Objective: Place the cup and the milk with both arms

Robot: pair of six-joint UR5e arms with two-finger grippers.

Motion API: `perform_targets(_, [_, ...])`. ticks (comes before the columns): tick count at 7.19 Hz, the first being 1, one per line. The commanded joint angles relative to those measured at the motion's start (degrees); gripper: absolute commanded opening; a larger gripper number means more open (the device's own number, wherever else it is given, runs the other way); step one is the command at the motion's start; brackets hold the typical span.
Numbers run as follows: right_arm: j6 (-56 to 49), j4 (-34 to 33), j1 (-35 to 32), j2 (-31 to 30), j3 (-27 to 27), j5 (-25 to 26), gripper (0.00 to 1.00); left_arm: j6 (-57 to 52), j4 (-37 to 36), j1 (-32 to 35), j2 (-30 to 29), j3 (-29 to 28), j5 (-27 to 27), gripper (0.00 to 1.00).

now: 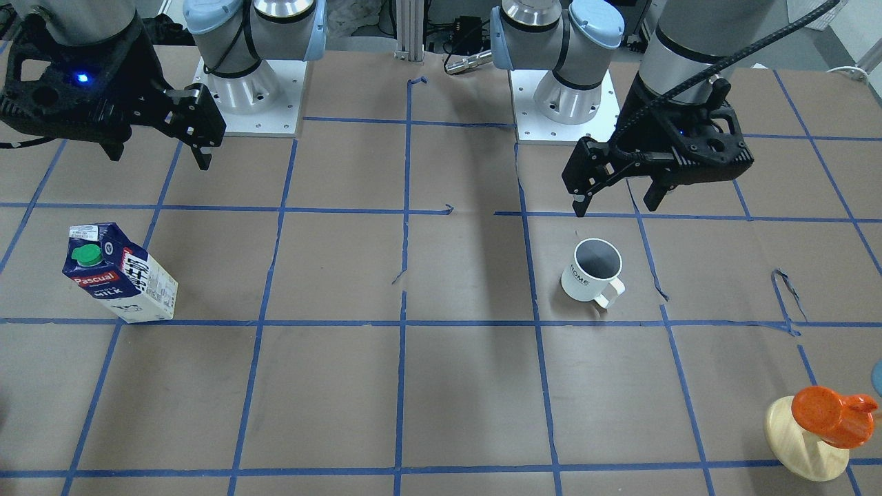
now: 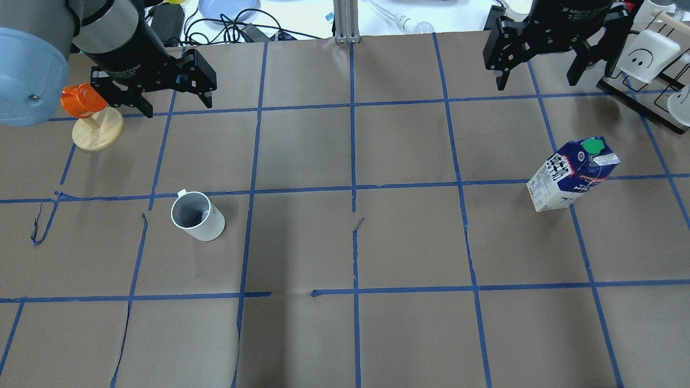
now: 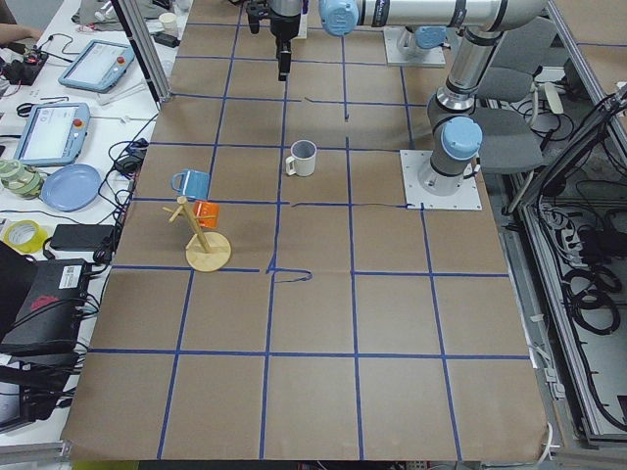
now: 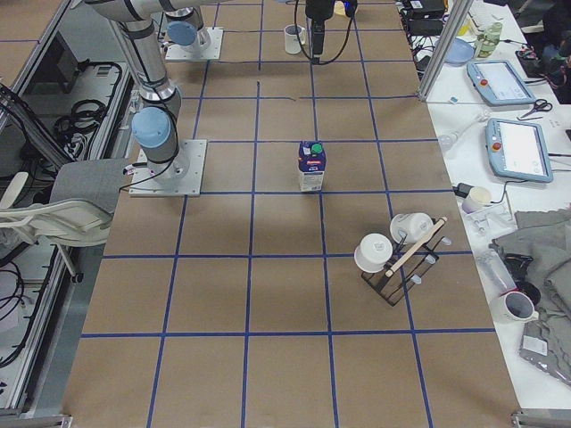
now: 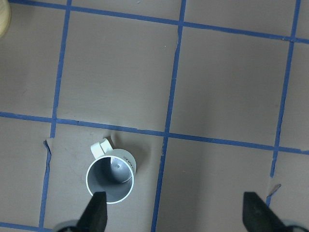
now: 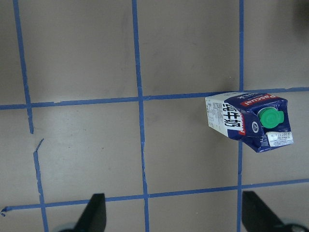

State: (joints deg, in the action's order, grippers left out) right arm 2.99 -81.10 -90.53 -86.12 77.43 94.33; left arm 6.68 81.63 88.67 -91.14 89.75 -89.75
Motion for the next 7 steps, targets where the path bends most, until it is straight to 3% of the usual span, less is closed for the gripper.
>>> perform_targets(1, [-0.6,-0.6,0.0,0.3,0.0,-2.5,1.00,-0.1,0.0,0.0,0.1,0.2,-0.2,1.00])
perform_targets(7, [-0.7,-0.6,0.0,0.3,0.1,-2.0,1.00,-0.8,1.6,0.6,0.6,0.2,-0.5,1.00])
